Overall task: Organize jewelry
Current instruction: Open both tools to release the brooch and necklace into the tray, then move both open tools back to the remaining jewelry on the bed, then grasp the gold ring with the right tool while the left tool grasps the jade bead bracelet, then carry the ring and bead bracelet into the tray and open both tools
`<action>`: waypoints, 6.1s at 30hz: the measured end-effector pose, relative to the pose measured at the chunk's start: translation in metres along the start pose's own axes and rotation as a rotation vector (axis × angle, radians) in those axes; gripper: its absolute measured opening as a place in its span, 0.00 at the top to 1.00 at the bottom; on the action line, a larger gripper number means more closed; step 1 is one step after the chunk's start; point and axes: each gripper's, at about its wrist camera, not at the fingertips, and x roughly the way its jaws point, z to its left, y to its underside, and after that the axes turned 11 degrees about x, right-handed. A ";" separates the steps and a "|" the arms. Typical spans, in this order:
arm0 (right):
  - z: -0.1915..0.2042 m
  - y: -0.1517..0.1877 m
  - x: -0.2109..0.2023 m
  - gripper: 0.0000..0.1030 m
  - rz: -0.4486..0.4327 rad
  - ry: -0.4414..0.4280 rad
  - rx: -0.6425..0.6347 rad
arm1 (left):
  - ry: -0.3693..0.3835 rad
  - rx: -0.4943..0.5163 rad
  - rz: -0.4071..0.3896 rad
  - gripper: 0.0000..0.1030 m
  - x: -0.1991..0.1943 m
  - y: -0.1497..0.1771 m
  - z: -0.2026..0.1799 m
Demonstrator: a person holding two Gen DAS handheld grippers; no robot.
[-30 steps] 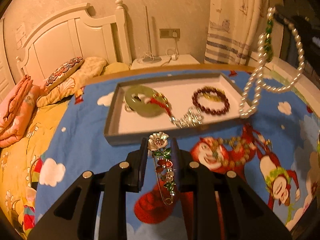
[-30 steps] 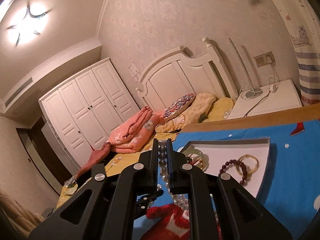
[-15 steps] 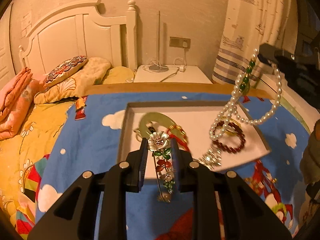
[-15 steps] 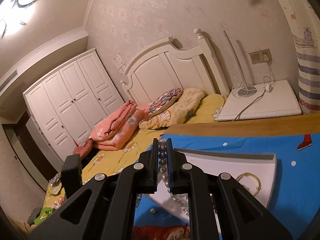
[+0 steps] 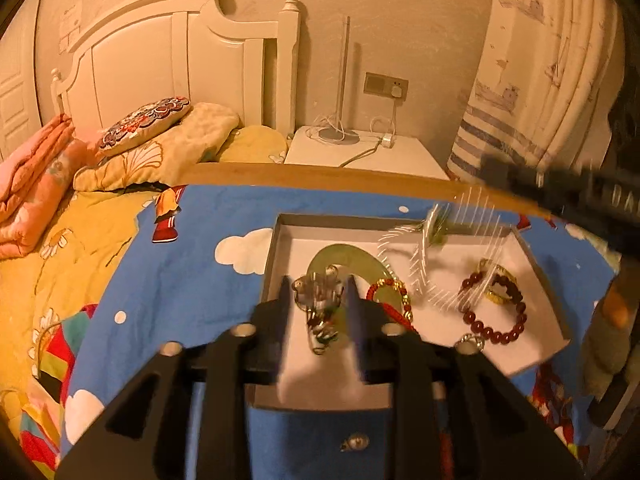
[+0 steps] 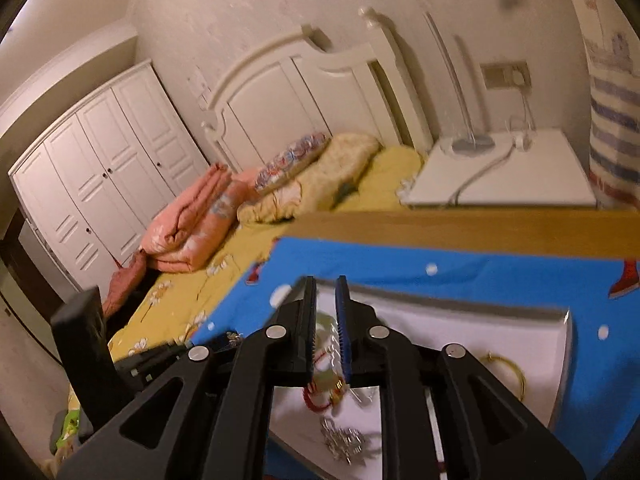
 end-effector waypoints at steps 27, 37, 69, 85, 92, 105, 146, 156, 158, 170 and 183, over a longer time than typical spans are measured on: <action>-0.100 0.073 -0.145 0.24 -0.109 0.058 0.172 | -0.092 -0.150 0.072 0.10 -0.064 0.091 0.015; -0.133 0.123 -0.163 0.22 -0.088 0.090 0.307 | -0.010 -0.017 0.092 0.09 -0.088 0.138 -0.024; -0.056 0.175 -0.110 0.15 0.189 0.434 -0.114 | 0.082 -0.042 -0.211 0.07 -0.153 0.174 -0.028; -0.041 0.175 -0.096 0.46 0.191 0.471 -0.231 | 0.079 0.204 0.006 0.07 -0.120 0.158 -0.085; -0.041 0.181 -0.107 0.75 0.173 0.469 -0.232 | 0.159 0.125 0.126 0.07 -0.085 0.128 -0.090; -0.056 0.179 -0.137 0.76 0.079 0.420 -0.121 | 0.209 0.223 0.204 0.08 -0.016 0.076 -0.159; -0.050 0.181 -0.177 0.75 -0.070 0.311 -0.076 | 0.126 0.363 0.038 0.85 -0.075 0.069 -0.193; -0.032 0.175 -0.159 0.75 -0.048 0.298 -0.136 | 0.106 0.301 0.012 0.85 -0.080 0.062 -0.165; -0.027 0.172 -0.154 0.75 -0.047 0.293 -0.153 | 0.098 0.284 0.004 0.85 -0.082 0.060 -0.158; -0.014 0.135 -0.123 0.75 -0.077 0.250 -0.208 | 0.067 0.221 -0.056 0.84 -0.088 0.029 -0.121; -0.040 0.105 -0.069 0.75 -0.015 0.342 -0.165 | 0.125 0.263 -0.051 0.92 -0.045 -0.022 -0.146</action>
